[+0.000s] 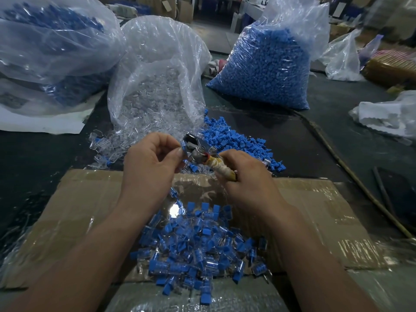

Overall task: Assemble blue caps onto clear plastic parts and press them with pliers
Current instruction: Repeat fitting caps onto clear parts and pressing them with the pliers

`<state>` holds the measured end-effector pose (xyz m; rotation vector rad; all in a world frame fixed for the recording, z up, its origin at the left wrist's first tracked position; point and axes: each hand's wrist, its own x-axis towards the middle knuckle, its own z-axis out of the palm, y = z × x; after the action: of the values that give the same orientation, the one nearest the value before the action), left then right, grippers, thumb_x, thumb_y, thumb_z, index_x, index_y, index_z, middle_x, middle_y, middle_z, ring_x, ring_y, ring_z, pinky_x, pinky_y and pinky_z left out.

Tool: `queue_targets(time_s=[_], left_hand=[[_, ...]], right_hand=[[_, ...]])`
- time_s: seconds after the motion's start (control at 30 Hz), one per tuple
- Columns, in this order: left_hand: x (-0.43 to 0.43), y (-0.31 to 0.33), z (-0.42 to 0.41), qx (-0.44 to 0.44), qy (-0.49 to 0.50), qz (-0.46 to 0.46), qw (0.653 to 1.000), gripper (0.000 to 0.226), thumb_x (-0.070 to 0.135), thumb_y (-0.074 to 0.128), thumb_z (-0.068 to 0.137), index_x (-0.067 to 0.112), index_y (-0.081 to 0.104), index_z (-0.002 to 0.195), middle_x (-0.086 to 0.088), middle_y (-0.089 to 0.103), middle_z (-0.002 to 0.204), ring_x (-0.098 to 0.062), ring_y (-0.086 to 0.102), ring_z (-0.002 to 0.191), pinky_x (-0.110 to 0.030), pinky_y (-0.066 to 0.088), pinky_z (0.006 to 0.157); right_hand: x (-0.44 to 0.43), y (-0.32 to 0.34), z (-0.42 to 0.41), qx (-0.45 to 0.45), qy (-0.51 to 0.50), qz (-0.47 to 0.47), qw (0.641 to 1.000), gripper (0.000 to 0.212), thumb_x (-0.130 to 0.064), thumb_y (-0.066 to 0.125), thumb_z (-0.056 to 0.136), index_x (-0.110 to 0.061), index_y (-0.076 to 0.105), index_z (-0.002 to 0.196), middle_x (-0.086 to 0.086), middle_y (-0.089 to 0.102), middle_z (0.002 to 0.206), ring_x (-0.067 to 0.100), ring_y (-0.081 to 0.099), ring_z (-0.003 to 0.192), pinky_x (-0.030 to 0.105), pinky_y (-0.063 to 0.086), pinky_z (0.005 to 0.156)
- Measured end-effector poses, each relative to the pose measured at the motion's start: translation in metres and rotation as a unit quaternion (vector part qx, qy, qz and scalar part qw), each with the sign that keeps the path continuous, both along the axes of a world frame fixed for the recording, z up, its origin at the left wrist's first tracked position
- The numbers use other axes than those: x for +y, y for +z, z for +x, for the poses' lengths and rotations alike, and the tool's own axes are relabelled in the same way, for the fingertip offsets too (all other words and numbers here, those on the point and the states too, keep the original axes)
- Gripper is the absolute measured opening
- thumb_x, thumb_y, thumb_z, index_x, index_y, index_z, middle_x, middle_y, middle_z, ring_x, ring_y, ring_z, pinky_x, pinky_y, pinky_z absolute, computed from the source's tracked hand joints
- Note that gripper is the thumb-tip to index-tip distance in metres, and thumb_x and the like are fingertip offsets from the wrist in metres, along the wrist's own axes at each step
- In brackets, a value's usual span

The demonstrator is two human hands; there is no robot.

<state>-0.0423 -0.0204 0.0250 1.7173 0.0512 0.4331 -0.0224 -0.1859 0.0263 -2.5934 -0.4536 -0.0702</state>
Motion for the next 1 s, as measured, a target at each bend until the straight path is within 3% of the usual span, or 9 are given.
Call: queue_targets(time_s=[0.67, 0.8, 0.9, 1.0], left_hand=[[0.000, 0.002, -0.001, 0.013, 0.003, 0.007, 1.000, 0.023, 0.001, 0.060, 0.083, 0.022, 0.058, 0.074, -0.001, 0.064, 0.072, -0.004, 0.061, 0.061, -0.013, 0.052, 0.057], [0.005, 0.004, -0.001, 0.010, 0.005, -0.037, 0.999, 0.018, 0.003, 0.062, 0.082, 0.021, 0.060, 0.077, -0.002, 0.067, 0.070, -0.008, 0.063, 0.060, -0.016, 0.053, 0.056], [0.007, 0.009, -0.004, 0.030, -0.056, -0.090, 0.994, 0.011, 0.010, 0.066, 0.071, 0.019, 0.061, 0.076, -0.002, 0.069, 0.070, -0.012, 0.065, 0.058, -0.018, 0.052, 0.053], [0.006, 0.013, -0.009, 0.066, -0.178, -0.086, 0.978, 0.009, 0.023, 0.067, 0.056, 0.021, 0.067, 0.065, -0.003, 0.068, 0.065, -0.010, 0.062, 0.054, -0.016, 0.049, 0.048]], right_hand=[[-0.004, -0.001, 0.002, -0.008, -0.004, 0.002, 1.000, 0.028, -0.021, 0.062, 0.083, -0.025, 0.055, 0.110, -0.009, 0.053, 0.098, 0.009, 0.047, 0.088, 0.024, 0.033, 0.072], [-0.010, 0.000, 0.005, -0.006, -0.021, 0.008, 1.000, 0.022, -0.021, 0.063, 0.084, -0.028, 0.054, 0.103, -0.008, 0.054, 0.095, 0.009, 0.048, 0.084, 0.026, 0.035, 0.067], [-0.015, 0.001, 0.007, -0.002, -0.030, 0.010, 1.000, 0.020, -0.029, 0.065, 0.081, -0.033, 0.050, 0.094, -0.011, 0.053, 0.089, 0.005, 0.046, 0.077, 0.023, 0.034, 0.060], [-0.018, 0.001, 0.008, 0.018, -0.040, -0.022, 0.999, 0.028, -0.035, 0.070, 0.077, -0.031, 0.055, 0.100, -0.013, 0.052, 0.089, 0.005, 0.047, 0.080, 0.023, 0.036, 0.063]])
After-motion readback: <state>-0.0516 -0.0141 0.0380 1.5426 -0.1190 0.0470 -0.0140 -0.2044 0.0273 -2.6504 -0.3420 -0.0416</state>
